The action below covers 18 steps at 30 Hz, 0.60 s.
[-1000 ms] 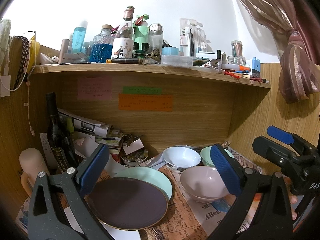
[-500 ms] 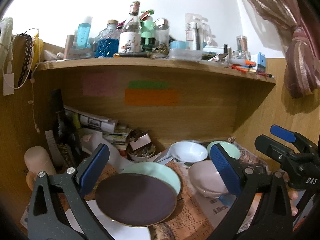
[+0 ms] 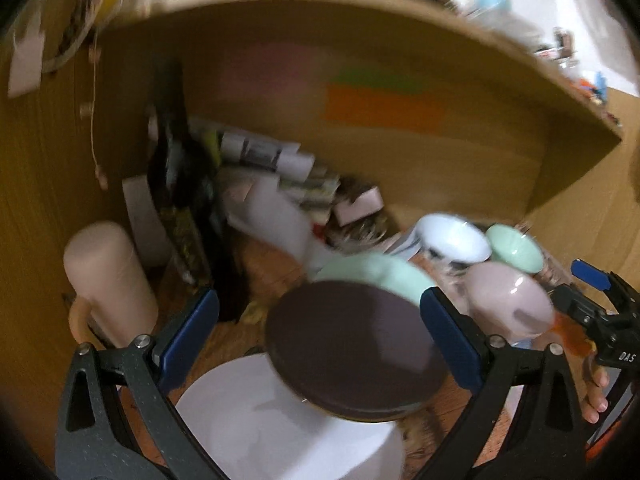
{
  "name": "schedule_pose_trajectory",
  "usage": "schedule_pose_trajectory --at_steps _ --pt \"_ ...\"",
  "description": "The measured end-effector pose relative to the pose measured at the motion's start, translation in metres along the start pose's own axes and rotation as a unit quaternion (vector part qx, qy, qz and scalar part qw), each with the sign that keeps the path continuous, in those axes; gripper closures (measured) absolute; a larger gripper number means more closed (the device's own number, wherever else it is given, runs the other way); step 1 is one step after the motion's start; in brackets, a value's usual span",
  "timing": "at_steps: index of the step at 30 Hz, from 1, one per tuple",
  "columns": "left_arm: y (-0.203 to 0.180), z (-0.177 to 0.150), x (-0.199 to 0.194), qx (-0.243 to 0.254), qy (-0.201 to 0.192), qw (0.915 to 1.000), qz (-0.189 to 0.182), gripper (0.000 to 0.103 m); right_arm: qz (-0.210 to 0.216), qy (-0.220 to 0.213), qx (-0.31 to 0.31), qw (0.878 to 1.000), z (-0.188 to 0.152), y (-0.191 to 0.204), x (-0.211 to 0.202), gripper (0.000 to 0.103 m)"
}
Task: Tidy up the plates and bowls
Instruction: 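Lower both grippers and grasp the dark brown plate at its rim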
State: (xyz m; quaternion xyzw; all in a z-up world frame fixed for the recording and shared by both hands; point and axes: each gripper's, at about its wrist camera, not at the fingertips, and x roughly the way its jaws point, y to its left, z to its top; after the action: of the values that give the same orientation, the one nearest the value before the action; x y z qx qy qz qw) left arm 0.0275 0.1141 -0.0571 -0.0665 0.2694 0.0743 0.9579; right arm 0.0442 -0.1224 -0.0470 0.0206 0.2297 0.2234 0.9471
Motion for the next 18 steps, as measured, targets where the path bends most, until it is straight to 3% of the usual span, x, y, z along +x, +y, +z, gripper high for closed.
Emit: schedule_pose_trajectory --at_steps 4,8,14,18 --pt "0.020 -0.006 0.027 -0.010 0.053 0.9985 0.004 0.020 0.006 0.034 0.005 0.999 -0.007 0.007 0.021 0.000" --pt "0.036 -0.013 0.054 -0.017 0.098 0.9950 0.007 0.035 0.027 0.071 0.013 0.997 -0.012 0.014 0.042 0.013" --pt "0.050 -0.019 0.080 -0.019 0.150 0.9884 -0.011 0.042 0.049 0.130 0.029 0.990 -0.024 0.024 0.071 0.031" --pt "0.054 -0.018 0.086 -0.019 0.166 0.9857 -0.026 0.042 0.050 0.157 0.033 0.986 -0.030 0.031 0.084 0.035"
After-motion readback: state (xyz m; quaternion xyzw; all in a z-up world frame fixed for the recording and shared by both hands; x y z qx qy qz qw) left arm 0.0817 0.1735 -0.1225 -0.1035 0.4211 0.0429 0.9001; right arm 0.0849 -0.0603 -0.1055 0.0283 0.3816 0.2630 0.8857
